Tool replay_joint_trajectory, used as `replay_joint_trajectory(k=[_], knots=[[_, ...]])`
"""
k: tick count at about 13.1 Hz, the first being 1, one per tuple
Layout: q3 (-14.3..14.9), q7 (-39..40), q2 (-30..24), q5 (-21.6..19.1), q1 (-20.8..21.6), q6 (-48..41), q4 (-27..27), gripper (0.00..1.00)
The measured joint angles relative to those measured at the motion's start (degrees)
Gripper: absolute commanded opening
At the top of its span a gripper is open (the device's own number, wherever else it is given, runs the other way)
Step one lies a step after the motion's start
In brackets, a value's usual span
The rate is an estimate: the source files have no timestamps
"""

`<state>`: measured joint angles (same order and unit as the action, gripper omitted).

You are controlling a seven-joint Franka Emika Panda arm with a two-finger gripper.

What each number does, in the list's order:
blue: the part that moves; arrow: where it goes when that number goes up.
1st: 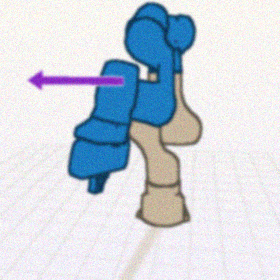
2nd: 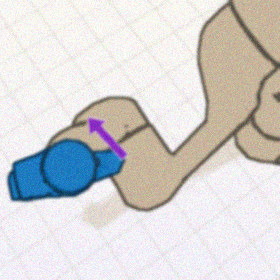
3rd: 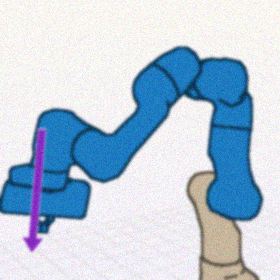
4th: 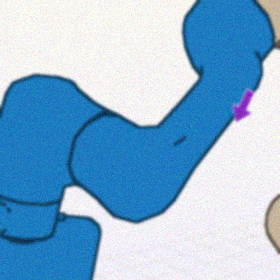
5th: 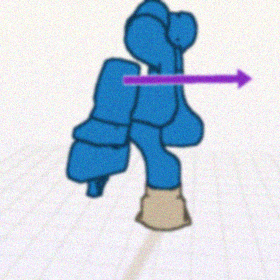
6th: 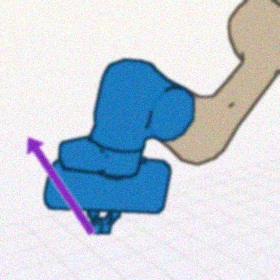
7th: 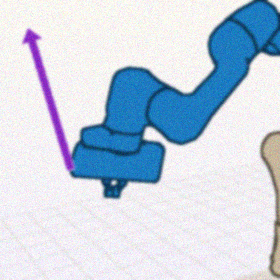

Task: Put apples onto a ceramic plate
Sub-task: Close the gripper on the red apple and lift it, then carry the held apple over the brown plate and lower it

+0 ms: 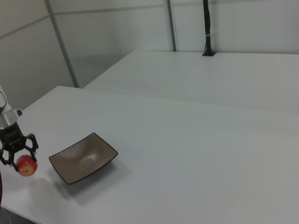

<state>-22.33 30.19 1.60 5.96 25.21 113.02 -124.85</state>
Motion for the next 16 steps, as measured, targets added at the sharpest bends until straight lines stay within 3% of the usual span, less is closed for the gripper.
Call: replay_joint_trajectory(k=[5, 11, 13, 15, 16], knots=[[1.3, -0.2, -3.8, 0.0, -5.8, 0.0, 5.5, 0.46], [12.5, -0.4, -3.7, 0.0, -7.2, 0.0, 7.1, 0.51], [13.2, -0.4, -2.1, 0.0, -7.8, 0.0, 7.0, 0.60], [13.2, -0.4, -0.8, 0.0, -8.3, 0.0, 6.9, 0.95], [13.2, -0.4, -0.1, 0.0, -8.5, 0.0, 6.8, 1.00]])
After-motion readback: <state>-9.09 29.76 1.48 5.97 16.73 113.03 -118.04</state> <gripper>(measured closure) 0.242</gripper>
